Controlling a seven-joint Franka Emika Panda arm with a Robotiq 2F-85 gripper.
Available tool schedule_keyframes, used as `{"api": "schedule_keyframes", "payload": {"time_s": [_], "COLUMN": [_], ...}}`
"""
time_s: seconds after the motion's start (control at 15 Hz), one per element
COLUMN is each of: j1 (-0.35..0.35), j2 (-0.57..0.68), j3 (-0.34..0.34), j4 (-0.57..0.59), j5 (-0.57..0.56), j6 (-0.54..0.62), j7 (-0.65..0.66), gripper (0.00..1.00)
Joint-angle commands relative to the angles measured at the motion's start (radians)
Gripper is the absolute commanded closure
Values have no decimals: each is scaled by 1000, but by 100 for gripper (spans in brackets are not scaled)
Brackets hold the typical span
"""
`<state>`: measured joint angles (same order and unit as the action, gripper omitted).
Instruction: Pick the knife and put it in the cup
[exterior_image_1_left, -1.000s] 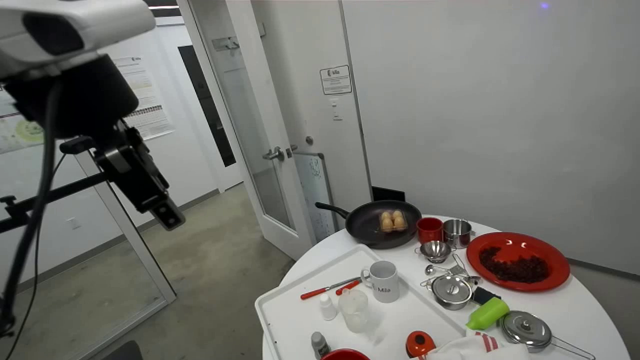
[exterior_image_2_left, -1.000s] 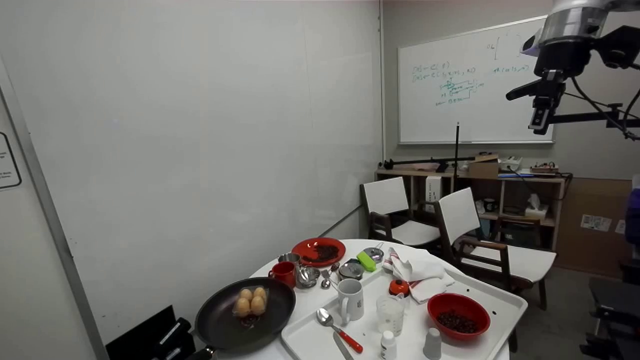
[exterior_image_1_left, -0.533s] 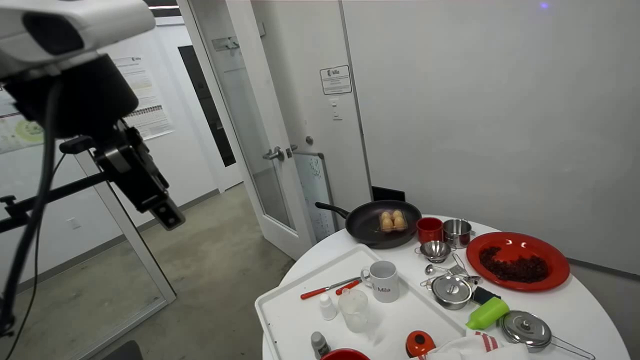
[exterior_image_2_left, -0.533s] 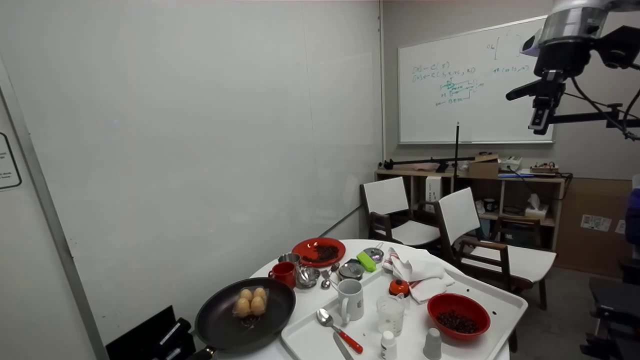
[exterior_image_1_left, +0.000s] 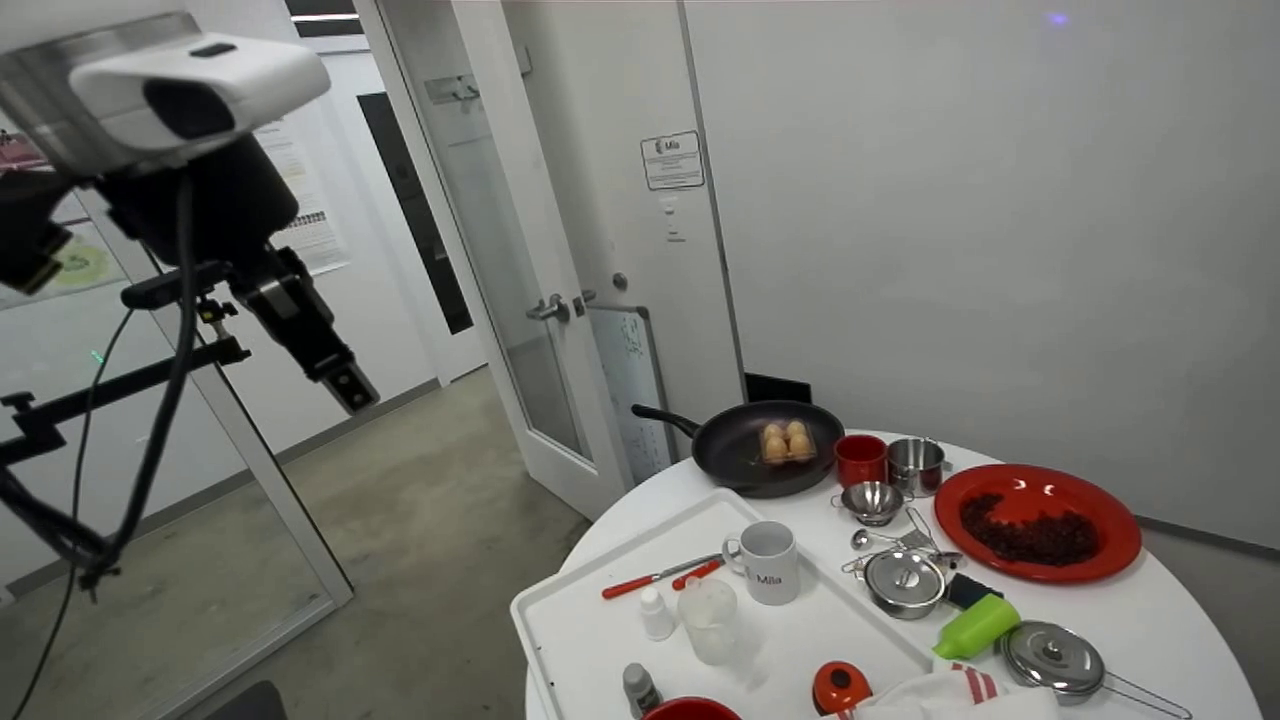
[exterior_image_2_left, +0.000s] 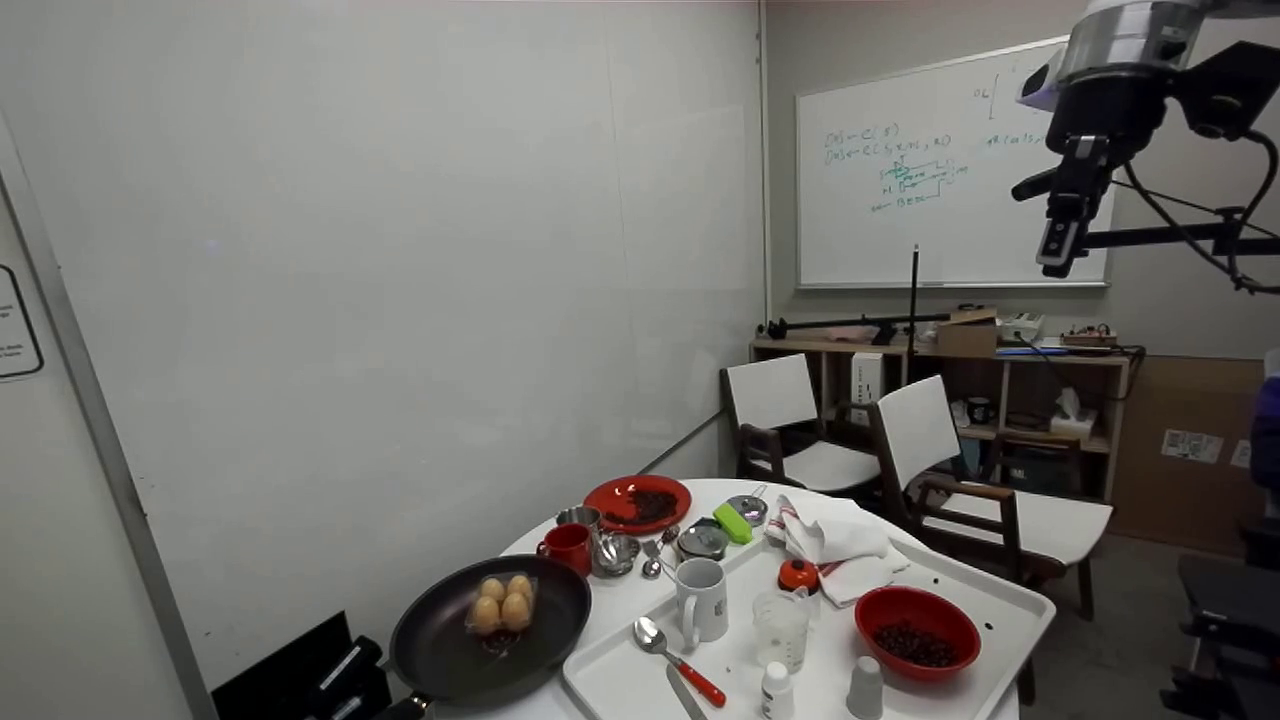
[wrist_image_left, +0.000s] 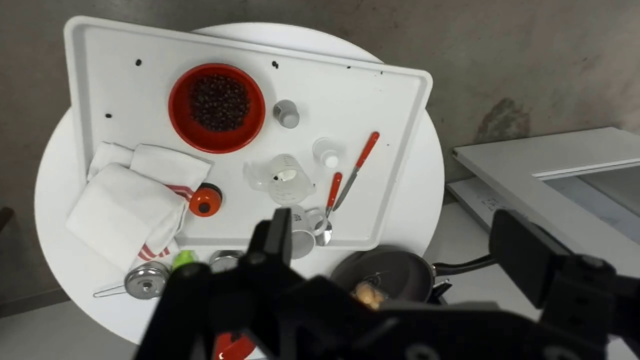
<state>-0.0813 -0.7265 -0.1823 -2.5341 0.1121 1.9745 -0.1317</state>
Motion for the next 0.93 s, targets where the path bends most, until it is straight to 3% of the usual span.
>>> {"api": "schedule_keyframes", "payload": {"time_s": [0.0,0.47,0.67,0.87], "j1": [33,60,16,-60], "j2": [9,162,286,399], "j3": [75,318,437,539], "j4": [-61,-183,-165,-106], "j5": [68,-23,-144,-312], "j6": [145,557,690,722], "j7": [83,280,395,528], "gripper": [0,0,0,0]}}
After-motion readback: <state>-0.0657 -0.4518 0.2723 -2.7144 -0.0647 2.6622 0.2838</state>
